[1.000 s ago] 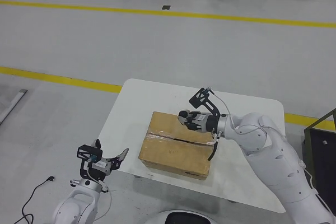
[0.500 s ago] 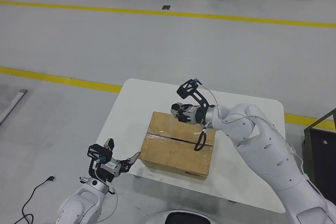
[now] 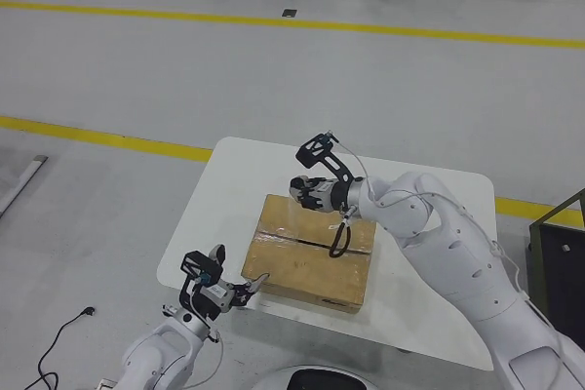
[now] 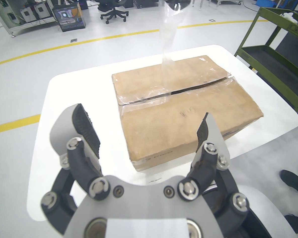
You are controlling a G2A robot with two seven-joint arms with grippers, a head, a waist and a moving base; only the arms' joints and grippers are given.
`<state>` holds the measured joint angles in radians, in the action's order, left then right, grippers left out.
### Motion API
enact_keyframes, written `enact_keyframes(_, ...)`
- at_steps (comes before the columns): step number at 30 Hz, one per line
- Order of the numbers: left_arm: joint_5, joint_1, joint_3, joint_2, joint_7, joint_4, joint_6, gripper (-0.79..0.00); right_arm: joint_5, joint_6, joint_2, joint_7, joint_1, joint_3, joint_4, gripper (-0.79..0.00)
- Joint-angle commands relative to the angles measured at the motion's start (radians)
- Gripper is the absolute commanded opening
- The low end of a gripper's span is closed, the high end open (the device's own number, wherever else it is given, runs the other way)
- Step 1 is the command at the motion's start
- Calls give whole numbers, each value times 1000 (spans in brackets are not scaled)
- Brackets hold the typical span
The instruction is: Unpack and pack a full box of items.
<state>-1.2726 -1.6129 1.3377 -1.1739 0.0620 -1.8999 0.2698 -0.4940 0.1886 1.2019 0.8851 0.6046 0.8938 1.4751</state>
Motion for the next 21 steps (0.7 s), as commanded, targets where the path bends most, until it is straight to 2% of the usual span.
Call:
enact_keyframes(1,13,20,-27,-3,20,16,6,0,1,-2,3,2,-6,-4,-4,-785)
enact_keyframes(5,52,62,-65,-11,55,49,-3,0,3,-6,8,0,-15,-12,-15,-785)
enact_keyframes(18,61,62,-66,-12,53,51,-8,0,5,-7,28,13,-55,-43,-48,-785)
enact_keyframes(21,101,83,-95,-19,60,61,-17,0,6,-7,33,13,-64,-51,-61,-785)
